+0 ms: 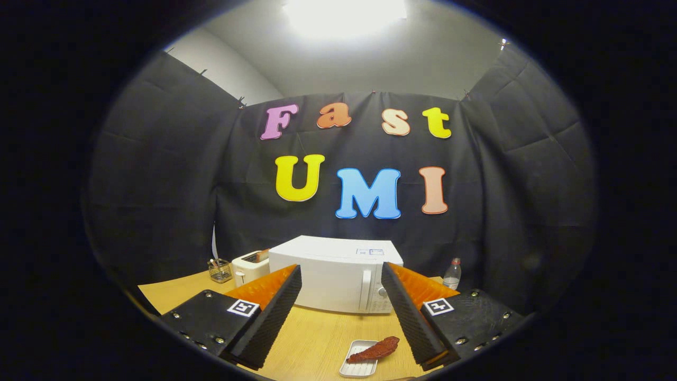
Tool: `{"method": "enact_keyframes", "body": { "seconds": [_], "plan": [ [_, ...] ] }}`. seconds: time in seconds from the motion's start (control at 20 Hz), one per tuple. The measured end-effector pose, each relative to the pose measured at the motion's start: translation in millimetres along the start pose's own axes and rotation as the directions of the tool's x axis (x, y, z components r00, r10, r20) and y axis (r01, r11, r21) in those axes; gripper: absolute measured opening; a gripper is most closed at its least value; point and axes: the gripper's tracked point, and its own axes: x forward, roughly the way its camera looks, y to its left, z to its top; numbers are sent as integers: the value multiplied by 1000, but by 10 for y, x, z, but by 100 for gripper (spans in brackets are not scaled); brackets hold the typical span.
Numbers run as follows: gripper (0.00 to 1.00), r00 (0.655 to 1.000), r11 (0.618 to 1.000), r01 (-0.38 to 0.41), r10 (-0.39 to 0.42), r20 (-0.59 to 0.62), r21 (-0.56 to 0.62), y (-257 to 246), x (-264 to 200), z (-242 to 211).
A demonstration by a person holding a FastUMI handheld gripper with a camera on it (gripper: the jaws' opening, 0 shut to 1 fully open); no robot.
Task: Open the microwave, put the food inside, and close the microwave door.
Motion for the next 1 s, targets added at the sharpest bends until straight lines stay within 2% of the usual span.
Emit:
{"method": "enact_keyframes", "body": {
  "seconds": [0.4, 0.7, 1.0],
  "plan": [
    [97, 1000, 999, 31, -31, -1, 26, -196, 512, -466],
    [97, 997, 997, 69, -68, -23, 22, -393, 1059, -864],
    [97, 987, 993, 113, -107, -123, 41, -582, 1703, -1500]
  ]
}}
